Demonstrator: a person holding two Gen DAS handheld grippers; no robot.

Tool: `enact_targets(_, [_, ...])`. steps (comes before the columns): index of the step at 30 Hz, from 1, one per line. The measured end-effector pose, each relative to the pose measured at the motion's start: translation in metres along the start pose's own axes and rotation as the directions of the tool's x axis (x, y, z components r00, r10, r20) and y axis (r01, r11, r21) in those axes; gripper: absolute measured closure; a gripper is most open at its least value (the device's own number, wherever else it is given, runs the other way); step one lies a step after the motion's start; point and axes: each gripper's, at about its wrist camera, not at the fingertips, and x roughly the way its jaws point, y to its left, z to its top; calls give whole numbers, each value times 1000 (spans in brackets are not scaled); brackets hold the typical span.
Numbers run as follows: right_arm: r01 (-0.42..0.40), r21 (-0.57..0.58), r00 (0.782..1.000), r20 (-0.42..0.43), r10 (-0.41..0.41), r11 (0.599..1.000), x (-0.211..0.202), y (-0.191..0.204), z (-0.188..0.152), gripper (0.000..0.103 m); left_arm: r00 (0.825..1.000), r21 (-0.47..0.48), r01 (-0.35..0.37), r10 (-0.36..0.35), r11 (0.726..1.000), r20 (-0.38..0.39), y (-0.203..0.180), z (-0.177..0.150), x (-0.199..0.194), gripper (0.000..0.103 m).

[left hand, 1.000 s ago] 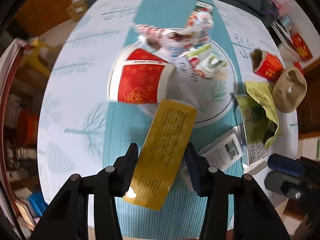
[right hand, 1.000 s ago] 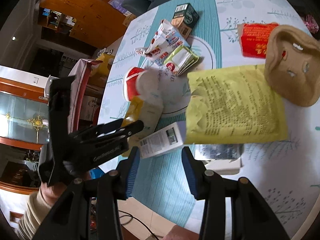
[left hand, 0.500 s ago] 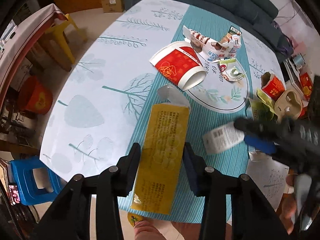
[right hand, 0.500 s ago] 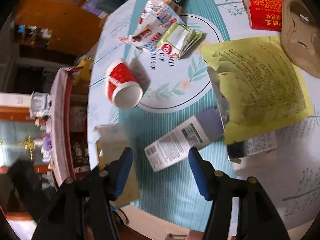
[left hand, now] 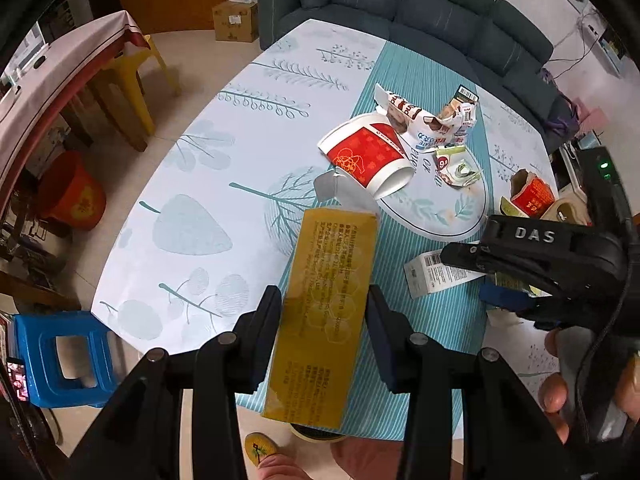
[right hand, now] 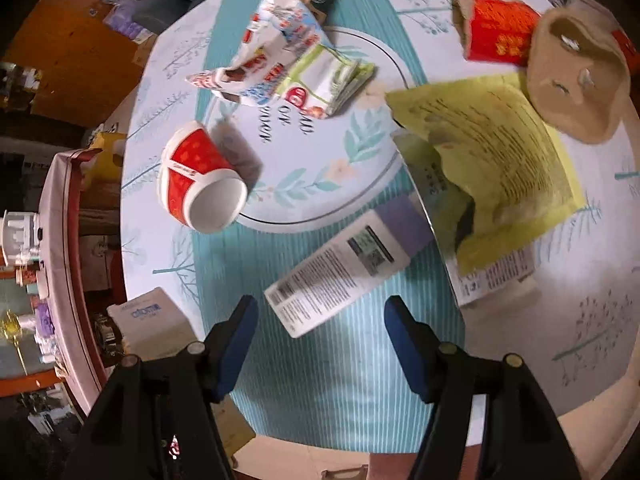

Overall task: Collect trash
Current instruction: 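Grasp the white-and-purple box with the right tool while the left holds the yellow box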

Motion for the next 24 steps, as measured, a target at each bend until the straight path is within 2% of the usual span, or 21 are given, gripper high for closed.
enact_targets(7, [38, 96, 999, -10, -38, 995, 19, -9, 13, 37, 1000, 1, 1, -1, 1000, -7, 5, 1, 3, 62])
enact_targets(11, [64, 74, 998, -15, -63, 995, 34, -5, 18, 38, 1000, -6, 3, -3, 1000, -17, 8, 0, 6, 62])
enact_targets(12, [69, 59, 998, 1, -69, 996, 33, -3, 17, 44, 1000, -7, 4, -5, 1000, -20, 8, -1, 7, 62])
enact_targets(15, [31, 13, 1000, 6, -31, 999, 31, -2, 9, 62, 1000, -5, 8, -8, 1000, -29, 8, -2, 9, 62])
enact_targets(18, [-12, -11, 1000, 0, 12, 1000, 27, -6, -3, 67, 999, 6, 14, -14, 1000, -36, 7, -6, 8, 62])
enact_targets(24, [-127, -83, 992, 4, 128, 988, -2, -14, -34, 67, 998, 47, 54, -53, 997, -23, 9, -17, -11, 62])
